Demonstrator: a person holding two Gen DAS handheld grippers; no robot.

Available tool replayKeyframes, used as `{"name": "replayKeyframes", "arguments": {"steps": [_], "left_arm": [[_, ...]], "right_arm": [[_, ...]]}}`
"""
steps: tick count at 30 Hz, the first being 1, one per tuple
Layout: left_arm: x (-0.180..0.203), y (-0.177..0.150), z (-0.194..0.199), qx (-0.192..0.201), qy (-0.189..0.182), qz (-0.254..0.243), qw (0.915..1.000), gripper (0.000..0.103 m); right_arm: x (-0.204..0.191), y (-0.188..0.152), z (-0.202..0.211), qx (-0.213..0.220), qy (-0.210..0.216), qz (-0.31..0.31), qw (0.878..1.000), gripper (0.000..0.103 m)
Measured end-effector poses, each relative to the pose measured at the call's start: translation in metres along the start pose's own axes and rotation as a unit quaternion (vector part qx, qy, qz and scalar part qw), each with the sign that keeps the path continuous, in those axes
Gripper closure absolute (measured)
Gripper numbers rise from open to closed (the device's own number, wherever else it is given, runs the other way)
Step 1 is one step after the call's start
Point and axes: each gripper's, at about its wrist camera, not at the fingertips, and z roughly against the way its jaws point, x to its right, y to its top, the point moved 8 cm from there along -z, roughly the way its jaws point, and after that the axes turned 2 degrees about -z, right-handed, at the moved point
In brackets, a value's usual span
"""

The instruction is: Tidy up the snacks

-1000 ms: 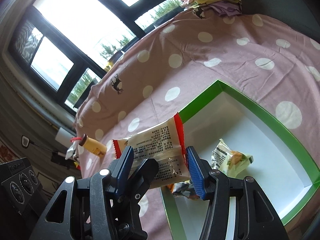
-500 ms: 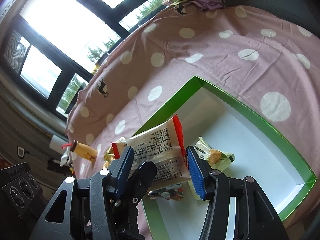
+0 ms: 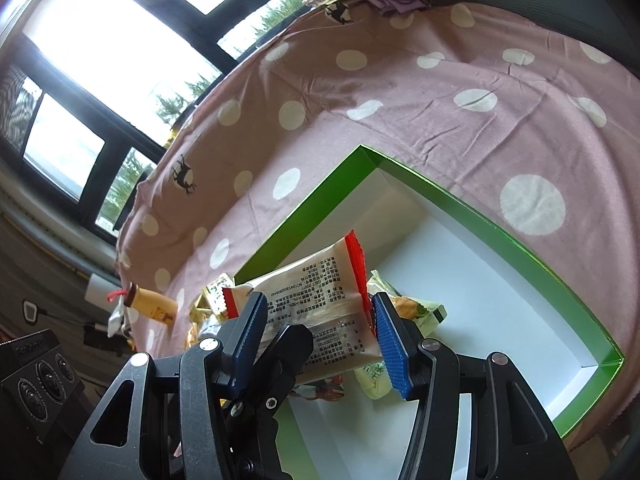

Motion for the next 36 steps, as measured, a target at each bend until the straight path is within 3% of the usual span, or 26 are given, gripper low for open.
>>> {"name": "replayKeyframes", "arguments": {"steps": [36], "left_arm": [[0.009, -0.016, -0.029, -0.051, -0.053, 0.034, 0.9967, 0.056]], "right_arm": [[0.035, 0.002, -0.009, -0.016, -0.066, -0.034, 0.997, 0.046]]}}
